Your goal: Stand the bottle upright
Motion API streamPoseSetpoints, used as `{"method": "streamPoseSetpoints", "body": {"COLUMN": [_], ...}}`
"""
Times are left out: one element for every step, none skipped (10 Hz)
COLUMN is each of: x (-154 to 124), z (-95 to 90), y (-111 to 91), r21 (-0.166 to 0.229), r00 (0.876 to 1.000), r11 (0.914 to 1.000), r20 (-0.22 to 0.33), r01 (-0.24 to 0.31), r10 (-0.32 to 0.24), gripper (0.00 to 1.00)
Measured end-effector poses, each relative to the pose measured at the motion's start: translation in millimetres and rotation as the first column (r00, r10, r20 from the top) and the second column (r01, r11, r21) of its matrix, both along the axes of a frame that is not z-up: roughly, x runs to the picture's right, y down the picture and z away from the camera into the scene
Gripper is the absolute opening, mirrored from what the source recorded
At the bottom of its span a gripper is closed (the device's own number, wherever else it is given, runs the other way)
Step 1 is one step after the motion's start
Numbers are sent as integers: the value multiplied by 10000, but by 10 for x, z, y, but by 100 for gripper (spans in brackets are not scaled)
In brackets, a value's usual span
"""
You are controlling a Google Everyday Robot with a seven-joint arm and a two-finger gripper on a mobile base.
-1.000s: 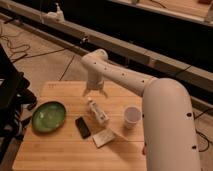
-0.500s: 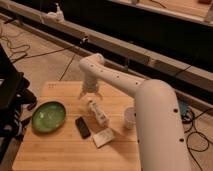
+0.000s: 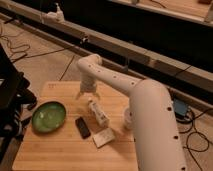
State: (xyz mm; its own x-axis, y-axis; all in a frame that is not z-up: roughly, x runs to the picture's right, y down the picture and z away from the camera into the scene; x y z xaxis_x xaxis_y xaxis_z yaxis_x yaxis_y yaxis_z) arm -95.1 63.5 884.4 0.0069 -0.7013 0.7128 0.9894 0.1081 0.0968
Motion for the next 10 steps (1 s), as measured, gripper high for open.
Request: {"method": "streamPoseSetpoints", "body": {"x": [10,46,74,100,117,142,166,189,191,162], "z": [5,20,47,78,109,129,146,162,168,173], "y": [-6,-28,-34,-37,-27,-18,-3,16,37,84], "r21": [45,160,257,376,478,547,575,598,582,511], "r00": [10000,9999,9997,9994,9993,9992,9992,9993,9996,10000], "r11": [10000,9998,9995,9990,9986,9984,9982,9981,9983,9987], "r20": [-4,-62,-145,-230,-300,-345,-363,-347,-263,10], "r01": [-11,-87,-178,-233,-204,-173,-161,-139,-90,42], "r10": [11,88,182,242,218,192,183,160,105,-42], "gripper": [80,80,80,80,80,80,80,80,80,80]}}
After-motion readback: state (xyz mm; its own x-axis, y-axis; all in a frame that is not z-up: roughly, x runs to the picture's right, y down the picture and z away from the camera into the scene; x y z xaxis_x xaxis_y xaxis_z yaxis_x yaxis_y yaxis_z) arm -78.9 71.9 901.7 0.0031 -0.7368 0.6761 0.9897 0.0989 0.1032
